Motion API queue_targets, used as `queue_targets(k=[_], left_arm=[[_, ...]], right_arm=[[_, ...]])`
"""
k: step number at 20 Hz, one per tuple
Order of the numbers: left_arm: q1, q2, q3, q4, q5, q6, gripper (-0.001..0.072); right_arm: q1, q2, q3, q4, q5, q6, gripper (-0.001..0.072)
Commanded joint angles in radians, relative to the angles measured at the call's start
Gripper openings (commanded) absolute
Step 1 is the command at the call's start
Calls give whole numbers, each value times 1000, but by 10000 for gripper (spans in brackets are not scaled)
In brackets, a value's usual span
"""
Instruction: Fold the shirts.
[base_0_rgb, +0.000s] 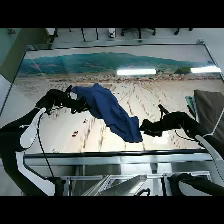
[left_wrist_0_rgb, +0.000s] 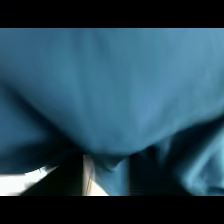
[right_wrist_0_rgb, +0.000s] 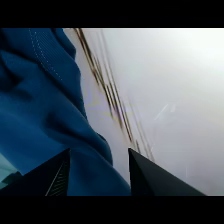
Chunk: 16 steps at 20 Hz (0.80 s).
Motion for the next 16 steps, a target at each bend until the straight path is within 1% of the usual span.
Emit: queue_targets(k=[1,2,3,5,6,7,11,14,16], left_arm=[[-19,-56,103,-9,33,-14,11],[-19,-47,110,-8,31,-14,11],[-13,-31,109,-4,26,-14,11],[2,12,109,-2,27,-14,11],[8,37,109,-1,26,-13,11],[19,66,109,0,26,-12,10],[60,185,109,0,36,0,11],[97,306,109,-6,59,2,10],[110,435,121,-9,67,7,10]], right_arm=[[34,-14,21,40,10,-13,372],[45,-23,35,47,10,-43,232],[54,-36,51,54,10,-59,121],[66,-71,86,69,10,-86,102],[72,-87,102,78,10,-112,12],[77,-99,115,86,10,-133,15],[81,-72,182,88,17,-133,14],[76,9,289,87,11,-133,13],[54,106,416,88,-10,-134,14]])
